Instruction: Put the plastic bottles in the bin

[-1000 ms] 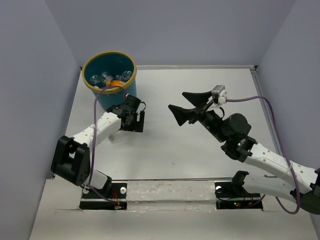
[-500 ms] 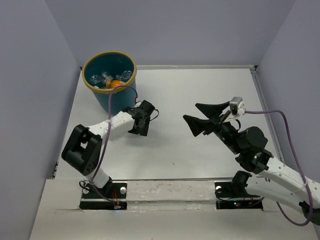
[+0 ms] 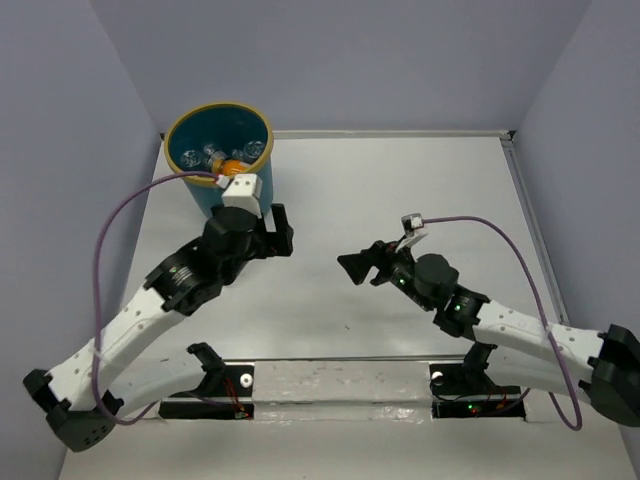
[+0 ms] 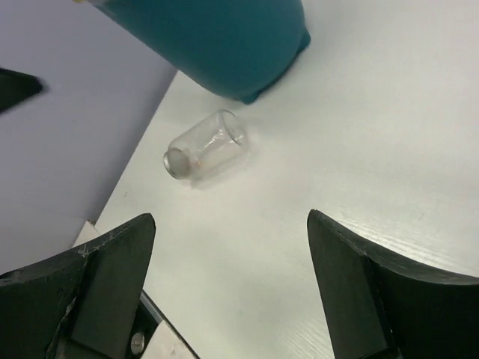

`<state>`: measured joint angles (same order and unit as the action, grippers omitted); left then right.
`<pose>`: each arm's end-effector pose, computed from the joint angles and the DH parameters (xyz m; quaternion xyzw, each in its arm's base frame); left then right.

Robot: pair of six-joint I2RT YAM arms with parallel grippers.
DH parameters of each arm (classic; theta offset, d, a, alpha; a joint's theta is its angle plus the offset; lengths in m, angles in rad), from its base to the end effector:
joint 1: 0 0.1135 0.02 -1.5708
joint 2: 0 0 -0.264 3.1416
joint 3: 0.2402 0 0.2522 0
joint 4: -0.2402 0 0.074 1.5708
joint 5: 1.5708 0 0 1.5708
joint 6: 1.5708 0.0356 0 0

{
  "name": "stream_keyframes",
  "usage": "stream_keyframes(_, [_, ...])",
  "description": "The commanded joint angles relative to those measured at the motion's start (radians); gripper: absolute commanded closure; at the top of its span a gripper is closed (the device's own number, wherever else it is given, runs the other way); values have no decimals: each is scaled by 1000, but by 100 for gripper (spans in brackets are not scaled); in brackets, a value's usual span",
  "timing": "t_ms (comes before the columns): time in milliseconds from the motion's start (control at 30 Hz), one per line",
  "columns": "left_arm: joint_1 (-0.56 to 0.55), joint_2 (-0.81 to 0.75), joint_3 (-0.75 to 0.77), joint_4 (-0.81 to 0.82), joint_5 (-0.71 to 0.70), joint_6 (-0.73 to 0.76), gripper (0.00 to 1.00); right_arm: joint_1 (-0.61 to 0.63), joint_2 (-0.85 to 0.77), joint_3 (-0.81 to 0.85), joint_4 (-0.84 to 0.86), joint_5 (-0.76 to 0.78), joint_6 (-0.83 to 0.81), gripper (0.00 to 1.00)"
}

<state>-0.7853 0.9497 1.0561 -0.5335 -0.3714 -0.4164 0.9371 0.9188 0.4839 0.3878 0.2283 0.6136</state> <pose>0.1514 -0.1331 0.3695 0.0534 0.8308 -0.1726 0.5265 0.1343 0.1691 0.2694 -0.0382 0.7221 0.4212 0.5474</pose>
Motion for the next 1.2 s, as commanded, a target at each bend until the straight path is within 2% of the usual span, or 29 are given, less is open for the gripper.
stream_keyframes(0, [0,-135,59,55,-11,-53,1,0,219,19,204,23,259,11])
stream_keyframes(67, [1,-187,77,78,-14,-55,1,23,401,77,273,-9,322,9])
stream_keyframes(200, [1,-247,73,119,-3,-50,1,45,619,210,368,-64,400,6])
stream_keyframes(333, [1,-310,30,144,-7,-30,1,54,874,405,355,-98,436,5])
stream_keyframes(567, [1,-393,-48,187,-35,8,1,65,1141,720,254,-80,479,3])
stream_keyframes(933, [1,-433,-166,316,-12,100,1,95,1364,1059,-119,28,457,2])
stream_keyframes(1167, [1,-477,-208,326,-17,113,1,106,1437,1182,-220,42,440,3])
